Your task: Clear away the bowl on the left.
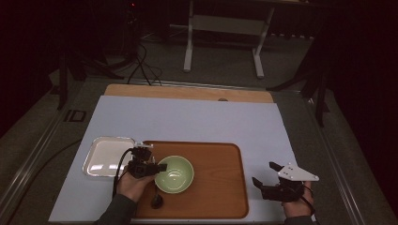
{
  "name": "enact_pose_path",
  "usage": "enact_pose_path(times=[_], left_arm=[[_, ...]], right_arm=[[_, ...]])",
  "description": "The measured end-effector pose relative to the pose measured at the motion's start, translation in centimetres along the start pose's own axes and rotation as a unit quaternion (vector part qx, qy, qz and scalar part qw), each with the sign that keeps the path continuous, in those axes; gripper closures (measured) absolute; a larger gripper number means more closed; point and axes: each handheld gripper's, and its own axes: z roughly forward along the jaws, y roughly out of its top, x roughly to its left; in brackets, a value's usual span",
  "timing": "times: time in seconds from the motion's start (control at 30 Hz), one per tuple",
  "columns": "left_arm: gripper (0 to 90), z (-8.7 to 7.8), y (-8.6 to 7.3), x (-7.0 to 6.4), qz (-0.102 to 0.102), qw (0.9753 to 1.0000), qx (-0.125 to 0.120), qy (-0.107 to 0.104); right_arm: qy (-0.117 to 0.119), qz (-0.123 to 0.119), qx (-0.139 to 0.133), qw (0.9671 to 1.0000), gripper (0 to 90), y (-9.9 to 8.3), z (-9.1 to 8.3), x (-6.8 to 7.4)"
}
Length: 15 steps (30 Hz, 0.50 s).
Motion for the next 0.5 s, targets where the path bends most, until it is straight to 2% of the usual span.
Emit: enact_pose_path(times=[0.4,0.5], left_arm=[[77.5,0.36,0.02,0.2,-0.015,0.9996,-0.006,-0.025],[73.8,0.28,0.06,0.26,-0.013,0.9993,-0.011,-0.032]], right_arm=[[0.0,-0.002,0.002,1.0,13.4,0.01,0.08,0.06],[0.0,-0.003,0.003,1.0,13.4,0.01,0.08,0.1]])
